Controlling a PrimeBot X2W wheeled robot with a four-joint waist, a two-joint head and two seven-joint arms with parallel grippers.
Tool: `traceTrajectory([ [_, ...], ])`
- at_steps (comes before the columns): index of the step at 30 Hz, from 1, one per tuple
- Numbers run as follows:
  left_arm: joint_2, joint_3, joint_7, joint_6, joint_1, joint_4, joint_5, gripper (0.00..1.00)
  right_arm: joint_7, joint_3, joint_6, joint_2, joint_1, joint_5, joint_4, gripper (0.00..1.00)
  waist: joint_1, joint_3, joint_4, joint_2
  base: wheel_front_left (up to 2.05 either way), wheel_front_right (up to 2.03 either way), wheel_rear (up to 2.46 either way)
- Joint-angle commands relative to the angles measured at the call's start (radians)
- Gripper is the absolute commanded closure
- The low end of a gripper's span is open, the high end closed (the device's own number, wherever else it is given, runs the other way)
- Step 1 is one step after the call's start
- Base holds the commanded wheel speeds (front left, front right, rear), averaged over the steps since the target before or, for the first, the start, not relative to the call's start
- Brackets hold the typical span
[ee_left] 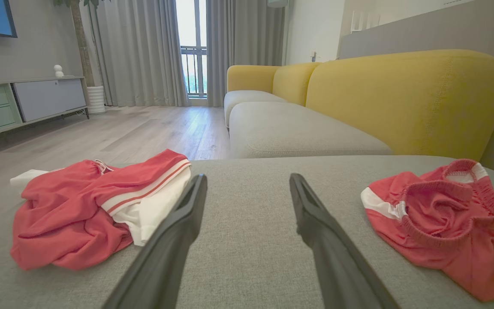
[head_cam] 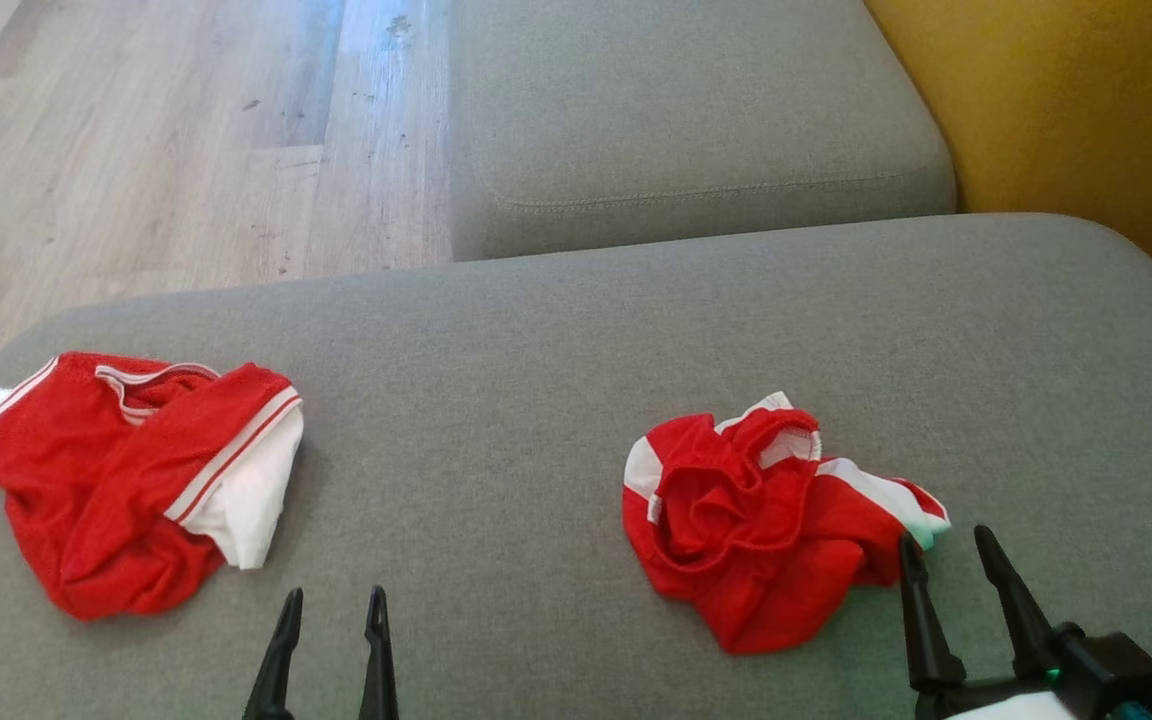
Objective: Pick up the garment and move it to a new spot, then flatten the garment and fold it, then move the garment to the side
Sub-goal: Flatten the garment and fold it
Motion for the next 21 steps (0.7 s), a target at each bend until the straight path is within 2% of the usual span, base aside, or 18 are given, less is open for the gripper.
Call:
traceTrajectory([
  [1,-0.009,0.035,-0.009,0.001,-0.047,-0.027,-0.006,0.0,-0.011,0.023,0.008,-0.005,-0.032,-0.003,-0.029,0.0,0.0,0.0,0.001,-0.0001,0.0,0.0,0.0],
  [16,-0.009,0.025,-0.01,-0.007,-0.055,-0.004,-0.022,0.0,-0.011,0.012,0.008,-0.005,-0.034,-0.01,-0.032,0.0,0.0,-0.001,-0.001,-0.0001,0.0,0.0,0.0],
  [21,-0.009,-0.024,-0.01,-0.019,-0.078,0.033,-0.057,0.0,-0.011,0.031,0.008,-0.005,-0.045,-0.017,-0.036,0.0,0.0,0.01,-0.029,-0.0001,0.0,0.0,0.0],
])
